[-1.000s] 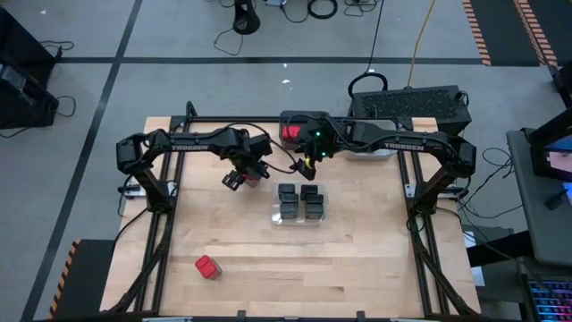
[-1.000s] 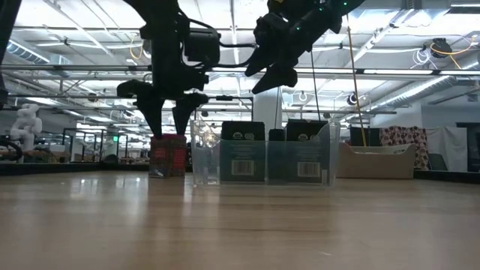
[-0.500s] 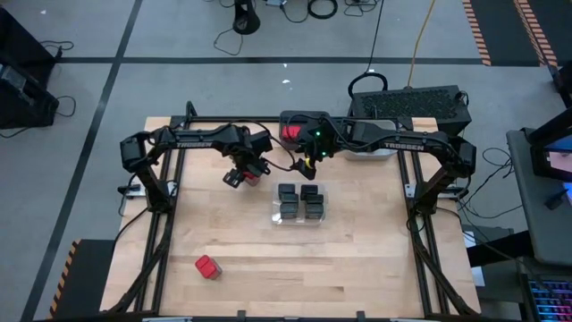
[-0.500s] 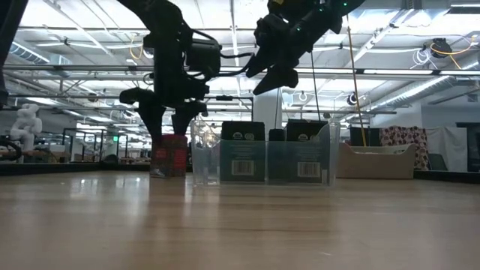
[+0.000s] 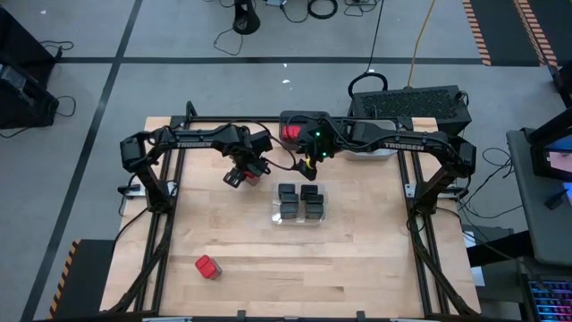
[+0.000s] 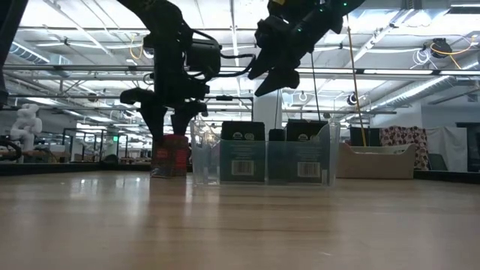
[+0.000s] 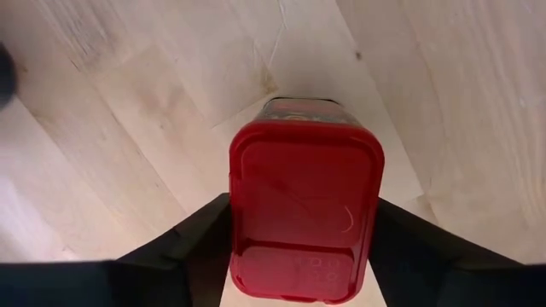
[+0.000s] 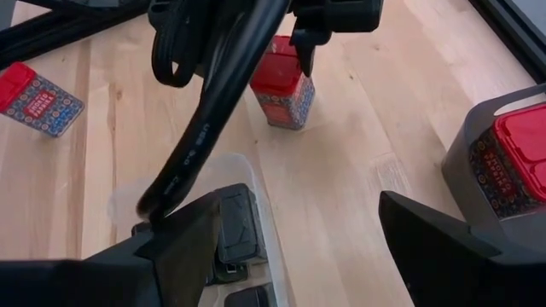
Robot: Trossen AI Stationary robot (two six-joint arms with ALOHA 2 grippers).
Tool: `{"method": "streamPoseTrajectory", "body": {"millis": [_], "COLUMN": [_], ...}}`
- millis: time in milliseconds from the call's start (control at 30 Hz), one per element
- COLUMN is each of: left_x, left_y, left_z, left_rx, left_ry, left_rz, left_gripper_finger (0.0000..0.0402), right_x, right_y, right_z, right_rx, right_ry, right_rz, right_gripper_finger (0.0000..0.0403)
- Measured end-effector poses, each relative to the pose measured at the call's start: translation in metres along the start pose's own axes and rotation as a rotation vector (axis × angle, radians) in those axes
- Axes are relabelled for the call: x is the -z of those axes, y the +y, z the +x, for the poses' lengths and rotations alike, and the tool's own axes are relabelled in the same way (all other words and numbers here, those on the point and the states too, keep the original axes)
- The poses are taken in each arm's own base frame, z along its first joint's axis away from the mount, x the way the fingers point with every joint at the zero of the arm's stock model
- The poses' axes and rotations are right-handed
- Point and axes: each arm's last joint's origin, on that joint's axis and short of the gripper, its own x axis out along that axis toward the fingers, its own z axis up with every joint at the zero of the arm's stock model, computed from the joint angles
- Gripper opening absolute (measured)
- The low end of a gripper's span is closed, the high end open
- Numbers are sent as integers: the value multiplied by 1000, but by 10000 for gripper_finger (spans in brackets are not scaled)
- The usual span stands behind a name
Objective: Sort spices by type
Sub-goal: Put the red seasoning can into the black bin
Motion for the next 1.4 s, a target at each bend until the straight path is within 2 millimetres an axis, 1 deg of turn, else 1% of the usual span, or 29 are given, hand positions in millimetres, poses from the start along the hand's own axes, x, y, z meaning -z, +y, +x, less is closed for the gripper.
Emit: {"method": "streamPoseTrajectory", "body": {"millis": [100,333,433,600,667,800,933,1000,1067,1167,1333,1400], "left_x": [0,6,11,14,12,10,12,12,10,5,-2,-2], "left_y": [0,4,7,22,32,51,71,84,100,126,172,187], "left_z": [0,-2,-10,-32,-47,-84,-120,-130,-132,-130,-119,-112], "left_rx": [0,-8,-16,-77,-146,-265,-386,-423,-433,-454,-454,-444], "left_ry": [0,-2,-3,7,-11,-86,-170,-197,-221,-242,-355,-384], "left_rz": [-5,-99,-116,-149,-161,-193,-237,-272,-288,-302,-359,-391], "left_gripper_finger": [228,228,228,228,228,228,228,228,228,228,228,228], "right_x": [1,5,5,6,7,9,11,11,11,11,15,18], "right_y": [0,0,1,-1,-4,-8,-10,-11,-11,-11,-11,-12], "right_z": [0,-3,-12,-43,-57,-79,-95,-100,-105,-109,-112,-112], "right_rx": [1,6,36,190,238,280,302,305,309,313,318,319], "right_ry": [10,46,49,39,35,28,14,0,-7,-15,20,45], "right_rz": [-5,-18,-36,-60,-54,-35,-26,-29,-37,-39,-31,-27], "right_gripper_finger": [302,302,302,302,302,302,302,302,302,302,302,302]}}
